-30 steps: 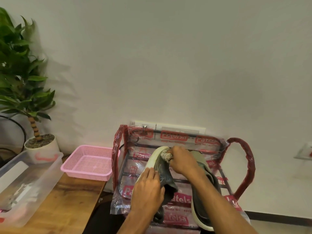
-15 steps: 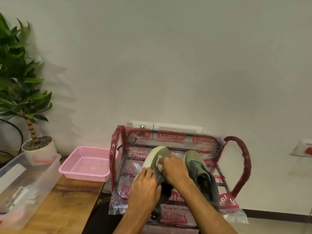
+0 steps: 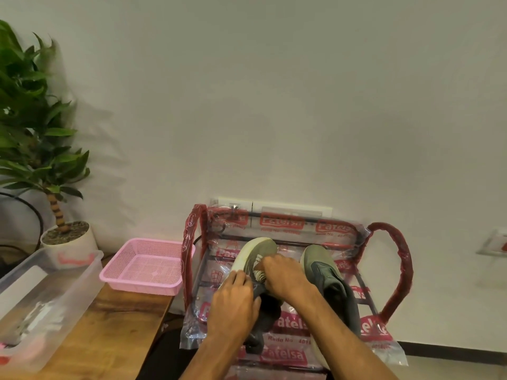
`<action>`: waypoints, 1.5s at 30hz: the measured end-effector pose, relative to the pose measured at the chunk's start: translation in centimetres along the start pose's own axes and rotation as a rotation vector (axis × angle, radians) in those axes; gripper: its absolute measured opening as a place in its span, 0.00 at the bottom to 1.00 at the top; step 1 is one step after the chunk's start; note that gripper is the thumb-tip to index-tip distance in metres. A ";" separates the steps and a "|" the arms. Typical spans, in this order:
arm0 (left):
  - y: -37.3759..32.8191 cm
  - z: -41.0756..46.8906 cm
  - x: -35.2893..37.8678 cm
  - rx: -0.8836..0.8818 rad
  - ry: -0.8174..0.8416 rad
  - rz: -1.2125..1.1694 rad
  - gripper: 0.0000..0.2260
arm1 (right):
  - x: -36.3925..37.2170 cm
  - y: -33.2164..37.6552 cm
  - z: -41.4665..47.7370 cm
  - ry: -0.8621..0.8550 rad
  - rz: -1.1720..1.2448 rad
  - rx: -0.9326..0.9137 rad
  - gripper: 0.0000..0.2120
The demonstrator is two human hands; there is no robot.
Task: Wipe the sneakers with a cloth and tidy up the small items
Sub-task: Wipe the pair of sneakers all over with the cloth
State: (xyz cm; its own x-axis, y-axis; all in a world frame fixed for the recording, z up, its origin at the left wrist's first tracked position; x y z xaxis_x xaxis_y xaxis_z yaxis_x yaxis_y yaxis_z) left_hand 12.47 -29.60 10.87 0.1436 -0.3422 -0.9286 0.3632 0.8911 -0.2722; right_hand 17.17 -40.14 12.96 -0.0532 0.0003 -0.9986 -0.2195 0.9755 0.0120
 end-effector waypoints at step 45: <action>-0.8 0.3 -0.1 0.103 0.243 0.073 0.23 | -2.0 -2.4 -3.9 0.199 0.433 0.044 0.10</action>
State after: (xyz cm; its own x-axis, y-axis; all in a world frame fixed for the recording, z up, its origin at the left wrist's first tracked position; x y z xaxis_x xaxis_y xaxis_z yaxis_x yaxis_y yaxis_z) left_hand 12.47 -30.35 11.22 -0.0475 -0.1857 -0.9815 0.4534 0.8715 -0.1869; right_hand 14.00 -43.38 15.16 -0.3168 0.3708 -0.8730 -0.0954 0.9033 0.4183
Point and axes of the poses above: each hand's wrist, its own z-axis towards the middle knuckle, its own x-axis out of the palm, y = z × x, the point moved 5 cm from there along z, towards the middle knuckle, and after that the axes turned 2 degrees about y, right-handed, at the moved point
